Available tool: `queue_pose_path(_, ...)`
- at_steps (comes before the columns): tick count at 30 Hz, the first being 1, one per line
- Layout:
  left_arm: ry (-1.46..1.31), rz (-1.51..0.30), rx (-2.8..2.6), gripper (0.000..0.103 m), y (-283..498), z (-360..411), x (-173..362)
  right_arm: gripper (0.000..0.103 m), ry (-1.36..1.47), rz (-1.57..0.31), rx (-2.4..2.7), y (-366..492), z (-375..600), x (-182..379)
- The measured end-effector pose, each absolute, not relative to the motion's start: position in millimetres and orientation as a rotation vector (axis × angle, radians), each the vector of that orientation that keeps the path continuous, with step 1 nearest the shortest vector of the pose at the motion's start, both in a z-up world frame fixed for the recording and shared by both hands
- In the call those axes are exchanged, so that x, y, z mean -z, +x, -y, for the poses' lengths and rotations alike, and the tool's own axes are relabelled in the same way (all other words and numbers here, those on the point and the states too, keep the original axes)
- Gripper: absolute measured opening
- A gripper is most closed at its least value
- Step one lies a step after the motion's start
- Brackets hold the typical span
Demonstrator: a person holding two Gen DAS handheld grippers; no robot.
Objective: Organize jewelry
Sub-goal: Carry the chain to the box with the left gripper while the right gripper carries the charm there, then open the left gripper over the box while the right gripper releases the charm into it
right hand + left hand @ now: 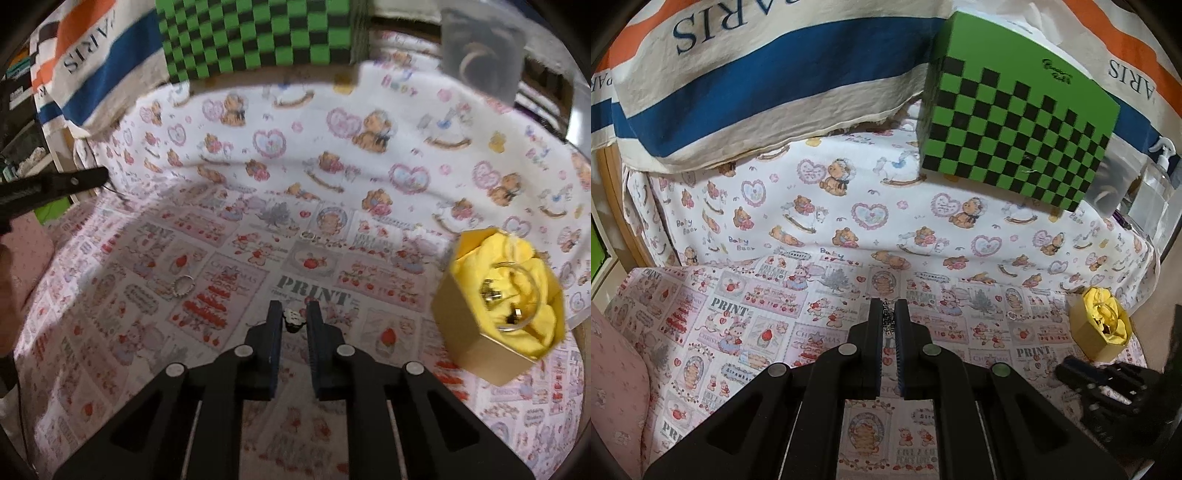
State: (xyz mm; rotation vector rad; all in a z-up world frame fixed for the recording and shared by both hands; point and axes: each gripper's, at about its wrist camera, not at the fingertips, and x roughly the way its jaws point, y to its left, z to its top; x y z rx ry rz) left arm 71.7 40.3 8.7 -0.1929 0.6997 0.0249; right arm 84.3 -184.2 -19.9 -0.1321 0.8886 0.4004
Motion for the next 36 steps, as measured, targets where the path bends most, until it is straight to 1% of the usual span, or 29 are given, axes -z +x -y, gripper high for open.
queue_pose_path(6,-0.22,-0.641,0.064,0.005,54.4,-23.9,-39.1,0.012,-0.065,-0.755,-0.383,66.6,219.4,-23.5)
queue_pose_path(10,-0.221,-0.639,0.152,0.005,55.9,-3.6,-62.9,0.012,0.003,-0.672,-0.356,62.8,248.7,-54.2)
queue_pose_path(14,-0.185,-0.62,0.207,0.005,57.7,24.5,-88.0,0.012,0.056,-0.578,-0.327,58.0,277.4,-83.3)
queue_pose_path(19,-0.153,-0.63,0.309,0.005,69.5,70.3,-108.4,0.012,0.173,-0.52,-0.28,54.8,315.1,-102.3)
queue_pose_path(25,-0.196,-0.773,0.5,0.005,109.1,136.5,-98.0,0.012,0.262,-0.561,-0.253,69.8,345.1,-88.9)
queue_pose_path(30,-0.164,-0.911,0.574,0.005,141.1,192.3,-64.5,0.012,0.326,-0.685,-0.219,91.9,364.7,-49.2)
queue_pose_path(36,-0.172,-1.041,0.588,0.005,168.0,223.1,-25.9,0.012,0.439,-0.779,-0.208,110.5,387.4,-18.4)
